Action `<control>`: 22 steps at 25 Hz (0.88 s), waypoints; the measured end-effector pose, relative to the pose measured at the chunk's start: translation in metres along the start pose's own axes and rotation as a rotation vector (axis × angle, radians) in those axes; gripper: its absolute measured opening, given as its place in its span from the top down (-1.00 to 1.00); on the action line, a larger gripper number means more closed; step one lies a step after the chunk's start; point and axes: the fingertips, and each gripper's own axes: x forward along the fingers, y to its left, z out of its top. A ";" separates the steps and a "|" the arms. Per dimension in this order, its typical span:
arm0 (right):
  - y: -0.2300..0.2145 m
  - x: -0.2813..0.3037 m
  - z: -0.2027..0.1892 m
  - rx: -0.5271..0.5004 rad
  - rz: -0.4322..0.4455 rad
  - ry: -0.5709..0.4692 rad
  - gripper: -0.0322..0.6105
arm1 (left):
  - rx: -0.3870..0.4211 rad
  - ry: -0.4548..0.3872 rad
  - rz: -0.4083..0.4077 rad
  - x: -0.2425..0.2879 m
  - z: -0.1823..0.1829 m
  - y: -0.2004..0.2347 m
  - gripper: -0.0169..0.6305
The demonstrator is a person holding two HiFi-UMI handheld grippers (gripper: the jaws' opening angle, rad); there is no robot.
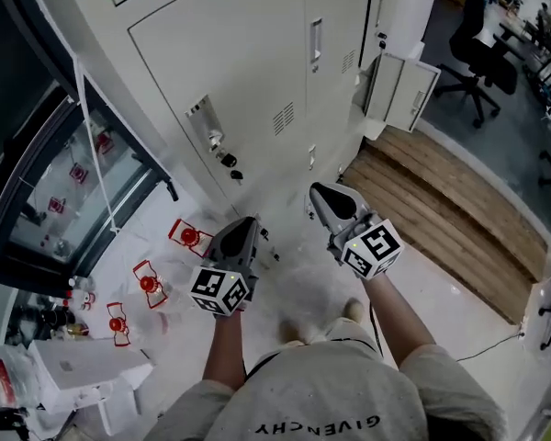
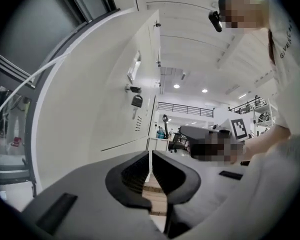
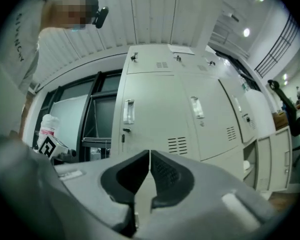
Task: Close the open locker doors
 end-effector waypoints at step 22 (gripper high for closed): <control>-0.280 -0.254 0.038 -0.045 -0.325 0.028 0.89 | 0.004 -0.007 -0.189 0.259 -0.036 -0.213 0.90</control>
